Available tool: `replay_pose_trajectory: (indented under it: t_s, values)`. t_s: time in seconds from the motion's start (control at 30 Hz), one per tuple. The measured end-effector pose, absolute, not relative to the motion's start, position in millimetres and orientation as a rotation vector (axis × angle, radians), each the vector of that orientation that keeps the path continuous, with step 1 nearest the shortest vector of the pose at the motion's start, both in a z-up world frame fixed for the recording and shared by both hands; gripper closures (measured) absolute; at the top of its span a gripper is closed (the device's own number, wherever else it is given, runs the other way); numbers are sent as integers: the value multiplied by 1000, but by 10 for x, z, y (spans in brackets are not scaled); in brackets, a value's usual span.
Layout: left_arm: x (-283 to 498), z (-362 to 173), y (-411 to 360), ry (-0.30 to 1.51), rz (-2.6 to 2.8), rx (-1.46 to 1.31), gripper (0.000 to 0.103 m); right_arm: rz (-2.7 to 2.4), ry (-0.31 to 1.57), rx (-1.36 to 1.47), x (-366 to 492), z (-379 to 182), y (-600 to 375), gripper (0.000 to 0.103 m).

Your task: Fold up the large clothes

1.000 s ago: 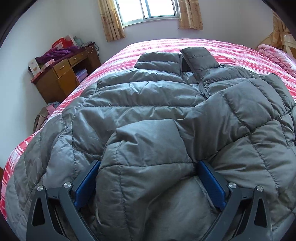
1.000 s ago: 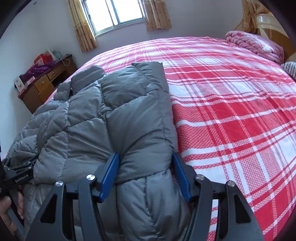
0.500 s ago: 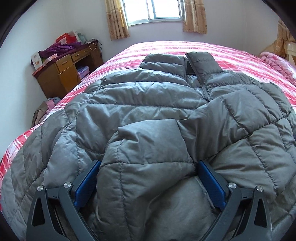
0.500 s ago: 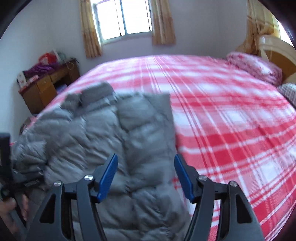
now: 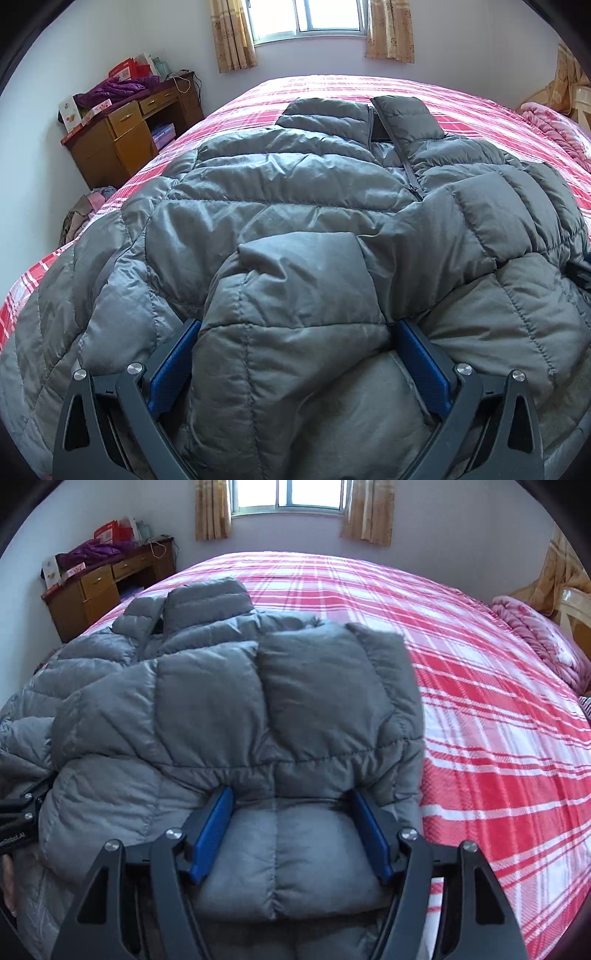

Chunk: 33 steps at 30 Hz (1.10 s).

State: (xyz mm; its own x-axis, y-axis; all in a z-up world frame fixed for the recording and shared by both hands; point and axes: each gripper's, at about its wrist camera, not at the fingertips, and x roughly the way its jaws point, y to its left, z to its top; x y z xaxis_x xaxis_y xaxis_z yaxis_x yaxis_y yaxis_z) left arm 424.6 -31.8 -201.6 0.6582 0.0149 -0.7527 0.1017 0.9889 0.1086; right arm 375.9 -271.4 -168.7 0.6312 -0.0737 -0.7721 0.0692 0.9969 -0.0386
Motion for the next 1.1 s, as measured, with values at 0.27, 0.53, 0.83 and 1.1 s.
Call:
replay_pose_trajectory:
  t_s: [0.27, 0.53, 0.83, 1.1]
  values:
    - [4235, -2010, -328, 851, -47, 150, 1, 32, 835, -44, 3500, -1551, -2192, 26]
    - [4230, -2012, -319, 854, -49, 145, 1, 7, 876, -32, 3644, -1838, -2175, 22]
    - [4259, -2006, -301, 872, -52, 129, 1, 0, 868, -41, 3622, -1841, -2172, 19]
    - [3685, -1322, 169, 819, -22, 194, 1, -11, 815, -44, 3355, -1595, -2265, 18]
